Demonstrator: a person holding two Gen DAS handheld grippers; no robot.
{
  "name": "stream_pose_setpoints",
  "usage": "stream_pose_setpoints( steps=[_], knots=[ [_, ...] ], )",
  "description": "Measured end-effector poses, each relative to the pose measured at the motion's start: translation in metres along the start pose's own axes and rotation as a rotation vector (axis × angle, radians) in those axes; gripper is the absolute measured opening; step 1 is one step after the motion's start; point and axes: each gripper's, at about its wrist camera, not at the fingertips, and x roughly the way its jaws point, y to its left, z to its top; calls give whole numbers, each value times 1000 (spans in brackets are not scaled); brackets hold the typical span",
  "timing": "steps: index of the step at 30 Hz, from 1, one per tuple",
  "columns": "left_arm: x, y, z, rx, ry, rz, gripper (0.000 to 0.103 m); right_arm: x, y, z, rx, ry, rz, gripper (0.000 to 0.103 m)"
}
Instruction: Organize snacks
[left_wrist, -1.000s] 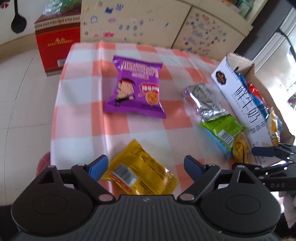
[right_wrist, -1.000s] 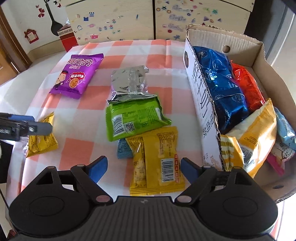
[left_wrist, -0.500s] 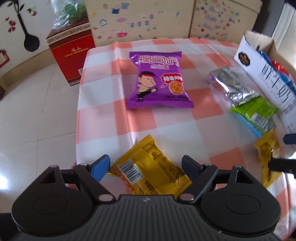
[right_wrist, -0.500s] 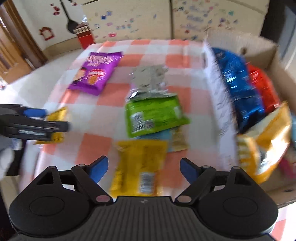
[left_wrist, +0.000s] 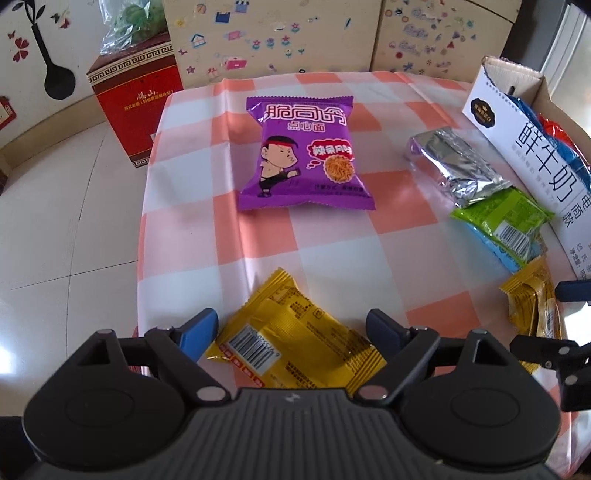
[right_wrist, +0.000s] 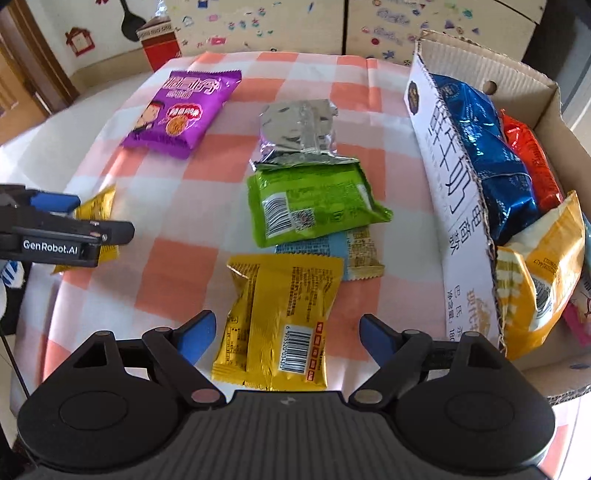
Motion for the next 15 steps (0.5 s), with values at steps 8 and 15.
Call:
stream_pose_setpoints(
  steps=[8, 15],
  knots=[
    [-9, 2, -6, 21, -56, -51, 60, -1, -1, 2, -33, -27, -9, 62],
    [-24, 5, -4, 29, -134, -118, 32, -7, -2, 3, -35, -58, 0, 61]
  ],
)
